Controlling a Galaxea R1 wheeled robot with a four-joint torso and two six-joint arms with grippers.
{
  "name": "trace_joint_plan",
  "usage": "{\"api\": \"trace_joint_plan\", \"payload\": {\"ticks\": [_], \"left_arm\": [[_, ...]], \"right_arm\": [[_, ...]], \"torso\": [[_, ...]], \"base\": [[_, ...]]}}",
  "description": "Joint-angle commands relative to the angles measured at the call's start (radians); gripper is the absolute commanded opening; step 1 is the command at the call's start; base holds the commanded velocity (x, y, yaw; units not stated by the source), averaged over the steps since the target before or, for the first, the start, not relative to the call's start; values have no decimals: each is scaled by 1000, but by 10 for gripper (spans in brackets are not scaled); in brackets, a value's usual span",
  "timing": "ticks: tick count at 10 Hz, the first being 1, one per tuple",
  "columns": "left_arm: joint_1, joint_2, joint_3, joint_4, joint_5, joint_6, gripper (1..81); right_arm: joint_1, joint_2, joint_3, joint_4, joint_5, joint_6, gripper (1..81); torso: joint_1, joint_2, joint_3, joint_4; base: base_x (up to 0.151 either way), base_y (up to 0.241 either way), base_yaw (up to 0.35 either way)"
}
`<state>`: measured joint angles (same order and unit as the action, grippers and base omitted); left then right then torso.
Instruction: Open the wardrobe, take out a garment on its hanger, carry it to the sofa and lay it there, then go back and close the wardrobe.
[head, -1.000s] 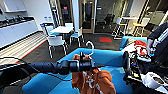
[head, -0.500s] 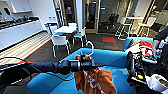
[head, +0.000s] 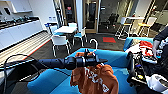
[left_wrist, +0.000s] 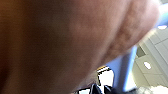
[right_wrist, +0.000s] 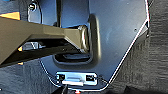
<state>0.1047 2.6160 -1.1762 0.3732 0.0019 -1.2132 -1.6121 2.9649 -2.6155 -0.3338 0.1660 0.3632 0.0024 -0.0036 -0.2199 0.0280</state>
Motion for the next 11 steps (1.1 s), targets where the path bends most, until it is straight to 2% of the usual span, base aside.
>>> {"api": "trace_joint_plan", "payload": {"ticks": [1, 7, 11], "left_arm": [[-262, 107, -120, 6, -31, 9, 10], [-423, 328, -364, -33, 61, 4, 10], [-486, 471, -531, -46, 107, 4, 10]], "right_arm": [[20, -2, 3, -7, -54, -1, 811], [40, 10, 3, -8, -54, -4, 811], [40, 16, 2, -8, -54, -6, 811]], "torso": [[0, 0, 0, 0], [0, 0, 0, 0], [0, 0, 0, 0]], "base": [[0, 0, 0], [0, 0, 0], [0, 0, 0]]}}
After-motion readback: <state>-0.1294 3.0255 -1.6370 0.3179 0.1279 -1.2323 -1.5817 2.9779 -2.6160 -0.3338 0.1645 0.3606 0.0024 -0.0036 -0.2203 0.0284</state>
